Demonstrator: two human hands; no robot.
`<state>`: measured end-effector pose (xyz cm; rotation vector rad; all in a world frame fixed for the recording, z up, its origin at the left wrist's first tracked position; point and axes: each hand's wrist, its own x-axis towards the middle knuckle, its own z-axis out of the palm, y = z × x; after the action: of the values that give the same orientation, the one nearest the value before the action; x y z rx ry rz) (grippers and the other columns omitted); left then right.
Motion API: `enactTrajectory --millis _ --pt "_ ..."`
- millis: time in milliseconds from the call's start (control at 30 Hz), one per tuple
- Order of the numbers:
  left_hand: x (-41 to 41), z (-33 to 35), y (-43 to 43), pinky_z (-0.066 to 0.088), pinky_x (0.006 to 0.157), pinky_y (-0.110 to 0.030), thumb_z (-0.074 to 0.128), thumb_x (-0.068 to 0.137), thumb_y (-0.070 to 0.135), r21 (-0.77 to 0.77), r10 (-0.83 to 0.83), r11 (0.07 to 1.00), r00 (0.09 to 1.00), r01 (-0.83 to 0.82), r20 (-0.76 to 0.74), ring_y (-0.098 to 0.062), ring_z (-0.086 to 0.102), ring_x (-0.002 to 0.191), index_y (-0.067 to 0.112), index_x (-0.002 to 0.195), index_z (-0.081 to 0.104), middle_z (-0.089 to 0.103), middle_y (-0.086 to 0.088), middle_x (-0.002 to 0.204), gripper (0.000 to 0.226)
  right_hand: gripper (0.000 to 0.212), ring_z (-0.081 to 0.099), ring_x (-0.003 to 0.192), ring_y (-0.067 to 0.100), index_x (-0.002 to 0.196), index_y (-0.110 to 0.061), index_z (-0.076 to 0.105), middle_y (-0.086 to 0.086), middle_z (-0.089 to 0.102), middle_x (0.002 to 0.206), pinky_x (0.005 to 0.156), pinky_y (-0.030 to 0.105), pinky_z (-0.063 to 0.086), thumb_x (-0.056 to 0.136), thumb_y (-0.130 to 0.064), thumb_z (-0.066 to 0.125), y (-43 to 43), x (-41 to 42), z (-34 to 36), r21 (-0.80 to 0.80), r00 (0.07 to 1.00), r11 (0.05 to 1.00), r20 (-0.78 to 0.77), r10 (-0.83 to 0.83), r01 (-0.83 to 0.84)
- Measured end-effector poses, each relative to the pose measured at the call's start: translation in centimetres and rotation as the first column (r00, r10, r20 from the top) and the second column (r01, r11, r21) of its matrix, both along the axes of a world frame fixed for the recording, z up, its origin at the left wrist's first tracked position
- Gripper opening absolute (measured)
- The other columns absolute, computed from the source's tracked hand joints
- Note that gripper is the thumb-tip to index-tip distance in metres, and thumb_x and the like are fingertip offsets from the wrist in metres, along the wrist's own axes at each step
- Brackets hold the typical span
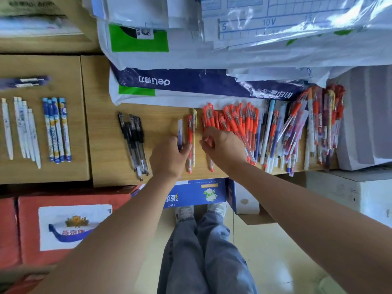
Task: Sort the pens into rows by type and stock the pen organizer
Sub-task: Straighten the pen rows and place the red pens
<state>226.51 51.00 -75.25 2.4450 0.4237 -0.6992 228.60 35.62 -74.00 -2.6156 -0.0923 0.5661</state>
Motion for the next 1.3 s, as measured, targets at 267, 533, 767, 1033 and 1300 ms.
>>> enactTrajectory --millis 267,533,767,1033,1300 --pt "-0.5 1.4 3.2 0.030 0.048 -0.028 0.051 0.095 0.033 0.096 -0.032 0.995 0.990 0.019 0.134 -0.017 0.053 0.056 0.015 0.084 0.055 0.055 0.004 0.063 0.021 0.030 0.055 0.067 0.016 0.093 -0.016 0.062 -0.001 0.060 0.079 0.049 0.022 0.036 0.093 -0.044 0.052 3.5 1.0 0.1 -0.197 0.987 0.980 -0.158 -0.032 0.000" --pt "-1.3 2.4 5.4 0.024 0.045 -0.024 0.049 0.097 0.032 0.144 -0.015 0.989 0.986 -0.009 0.169 -0.015 0.048 0.054 0.017 0.082 0.050 0.050 0.006 0.062 0.021 0.024 0.060 0.064 0.020 0.079 -0.012 0.063 0.002 0.062 0.070 0.054 0.031 0.052 0.079 -0.036 0.065 3.8 1.6 1.2 -0.071 0.971 0.980 -0.142 -0.194 0.185" --pt "-2.1 2.0 7.5 0.033 0.050 -0.029 0.049 0.095 0.033 0.111 0.098 0.986 0.977 -0.120 0.187 -0.023 0.056 0.054 0.012 0.077 0.052 0.059 -0.004 0.061 0.028 0.020 0.059 0.060 0.013 0.076 -0.014 0.062 0.001 0.062 0.071 0.045 0.022 0.044 0.082 -0.034 0.065 8.6 1.1 0.7 -0.036 0.942 0.999 -0.336 0.017 -0.031" --pt "-2.8 1.6 8.2 0.033 0.045 -0.028 0.051 0.096 0.035 -0.030 0.104 0.994 0.979 -0.100 0.178 -0.015 0.051 0.049 0.015 0.075 0.049 0.052 0.002 0.056 0.029 0.024 0.060 0.065 0.015 0.087 -0.016 0.066 0.000 0.064 0.076 0.052 0.026 0.048 0.090 -0.038 0.060 8.3 0.3 0.1 -0.041 0.983 0.999 -0.184 0.009 -0.017" --pt "-1.1 3.6 4.2 0.030 0.042 -0.018 0.051 0.097 0.026 -0.236 0.065 0.971 0.991 -0.036 0.116 -0.011 0.042 0.040 0.016 0.073 0.047 0.038 0.006 0.050 0.027 0.013 0.049 0.046 0.011 0.081 -0.014 0.063 -0.004 0.055 0.055 0.046 0.025 0.040 0.092 -0.021 0.060 0.3 0.1 1.8 0.126 0.979 0.972 0.018 -0.204 0.200"
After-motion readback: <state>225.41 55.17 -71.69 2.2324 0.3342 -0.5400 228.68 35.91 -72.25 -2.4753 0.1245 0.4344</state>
